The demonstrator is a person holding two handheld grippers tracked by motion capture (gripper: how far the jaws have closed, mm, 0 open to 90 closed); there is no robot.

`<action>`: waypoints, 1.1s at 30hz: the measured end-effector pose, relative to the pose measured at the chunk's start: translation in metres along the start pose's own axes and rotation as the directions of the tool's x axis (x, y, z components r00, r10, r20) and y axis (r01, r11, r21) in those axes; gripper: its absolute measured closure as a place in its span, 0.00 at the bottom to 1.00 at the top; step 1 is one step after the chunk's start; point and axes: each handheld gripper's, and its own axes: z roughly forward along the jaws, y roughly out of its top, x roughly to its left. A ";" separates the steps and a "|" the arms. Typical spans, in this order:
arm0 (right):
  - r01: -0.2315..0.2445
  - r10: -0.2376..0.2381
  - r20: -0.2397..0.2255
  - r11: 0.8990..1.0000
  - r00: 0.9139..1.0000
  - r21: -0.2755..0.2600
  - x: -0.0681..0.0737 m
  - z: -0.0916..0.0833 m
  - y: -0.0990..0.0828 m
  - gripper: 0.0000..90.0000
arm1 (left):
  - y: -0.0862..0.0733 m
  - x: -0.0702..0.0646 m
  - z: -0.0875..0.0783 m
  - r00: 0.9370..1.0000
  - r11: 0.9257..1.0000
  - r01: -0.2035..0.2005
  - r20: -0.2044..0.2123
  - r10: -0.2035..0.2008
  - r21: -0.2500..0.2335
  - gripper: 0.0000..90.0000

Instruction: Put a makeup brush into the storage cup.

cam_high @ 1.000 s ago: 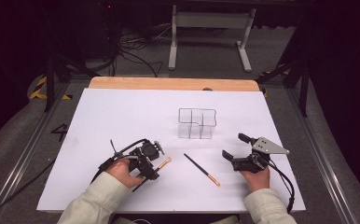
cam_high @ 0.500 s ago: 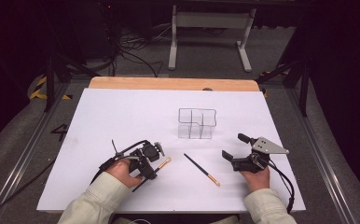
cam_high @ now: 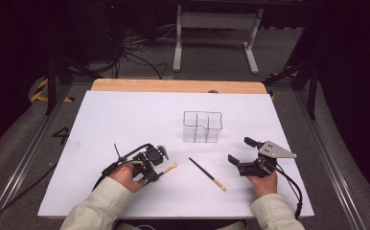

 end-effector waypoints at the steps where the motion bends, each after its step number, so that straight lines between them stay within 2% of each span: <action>1: 0.001 -0.001 0.001 1.000 1.000 0.000 0.000 0.000 0.000 0.03 | 0.000 0.000 0.000 1.000 1.000 0.000 0.003 0.000 0.001 0.92; 6: -0.005 0.005 0.004 1.000 1.000 -0.001 0.000 -0.001 0.000 0.03 | -0.001 0.001 -0.002 1.000 1.000 -0.009 0.010 0.009 0.000 0.92; 12: -0.003 0.003 0.004 1.000 1.000 0.009 0.002 -0.002 0.002 0.04 | -0.005 0.004 -0.013 0.999 0.998 -0.018 0.036 0.020 -0.055 0.92; 19: 0.012 -0.012 -0.018 1.000 1.000 0.010 0.006 -0.004 0.007 0.07 | -0.011 0.004 -0.026 0.998 0.992 -0.025 0.051 0.032 -0.125 0.92; 21: 0.011 -0.011 -0.022 1.000 1.000 0.002 0.008 -0.006 0.010 0.08 | -0.013 0.004 -0.031 0.998 0.987 -0.027 0.051 0.036 -0.158 0.92; 22: 0.011 -0.011 -0.022 1.000 1.000 0.002 0.008 -0.006 0.010 0.08 | -0.013 0.004 -0.031 0.998 0.987 -0.027 0.051 0.036 -0.158 0.92; 27: 0.031 -0.032 -0.039 0.999 0.999 -0.004 0.014 -0.009 0.018 0.11 | -0.016 0.004 -0.037 0.997 0.977 -0.049 0.047 0.060 -0.209 0.92; 33: 0.069 -0.069 -0.072 0.998 0.995 0.004 0.022 -0.009 0.025 0.14 | -0.019 0.006 -0.044 0.995 0.958 -0.075 0.045 0.090 -0.276 0.92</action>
